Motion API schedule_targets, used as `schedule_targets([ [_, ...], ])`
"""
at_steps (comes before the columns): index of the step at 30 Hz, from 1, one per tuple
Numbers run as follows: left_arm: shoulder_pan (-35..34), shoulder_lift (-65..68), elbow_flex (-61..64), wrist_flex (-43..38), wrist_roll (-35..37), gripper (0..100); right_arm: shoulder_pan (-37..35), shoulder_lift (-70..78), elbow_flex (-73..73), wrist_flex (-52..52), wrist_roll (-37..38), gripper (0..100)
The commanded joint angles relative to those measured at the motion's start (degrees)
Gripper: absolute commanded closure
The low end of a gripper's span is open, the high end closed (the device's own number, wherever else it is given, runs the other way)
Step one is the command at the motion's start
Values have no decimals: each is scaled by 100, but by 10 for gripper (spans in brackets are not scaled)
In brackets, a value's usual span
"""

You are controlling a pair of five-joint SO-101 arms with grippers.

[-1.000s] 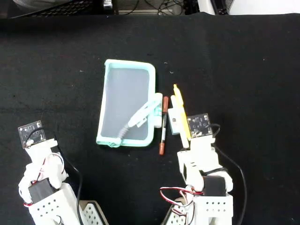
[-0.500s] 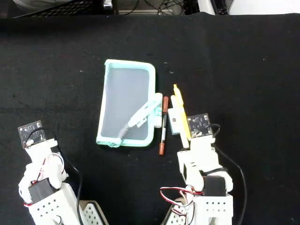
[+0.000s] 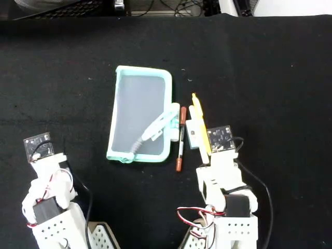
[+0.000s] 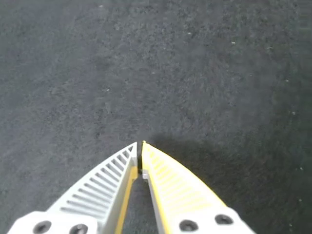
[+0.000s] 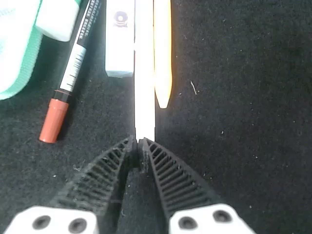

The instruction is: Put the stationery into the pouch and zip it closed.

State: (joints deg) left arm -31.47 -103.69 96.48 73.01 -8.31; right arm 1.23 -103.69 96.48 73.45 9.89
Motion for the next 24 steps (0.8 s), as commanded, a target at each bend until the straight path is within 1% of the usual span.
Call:
schedule_targets([
  [1, 374, -44, 84, -9, -35, 961, -149, -251, 13, 18, -35, 984],
  [8, 1886, -44, 84, -9, -26, 962, -1134, -251, 13, 18, -35, 984],
  [12, 2378, -44, 84, -9, -26, 962, -1679, -251, 13, 9, -35, 984],
  [14, 2527, -44, 84, -9, -26, 962, -1996, -259, 13, -79, -35, 984],
  [16, 2633, -44, 84, -9, -26, 962, -2356, -259, 13, -378, 0, 984],
  [21, 2624, -44, 84, -9, -26, 962, -3042, -259, -13, -1512, 35, 983],
  [22, 2615, -44, 84, -9, -26, 962, -3174, -259, -13, -1741, 193, 983],
  [24, 2554, -44, 84, -9, -35, 962, -3411, -259, -4, -2180, 905, 983],
])
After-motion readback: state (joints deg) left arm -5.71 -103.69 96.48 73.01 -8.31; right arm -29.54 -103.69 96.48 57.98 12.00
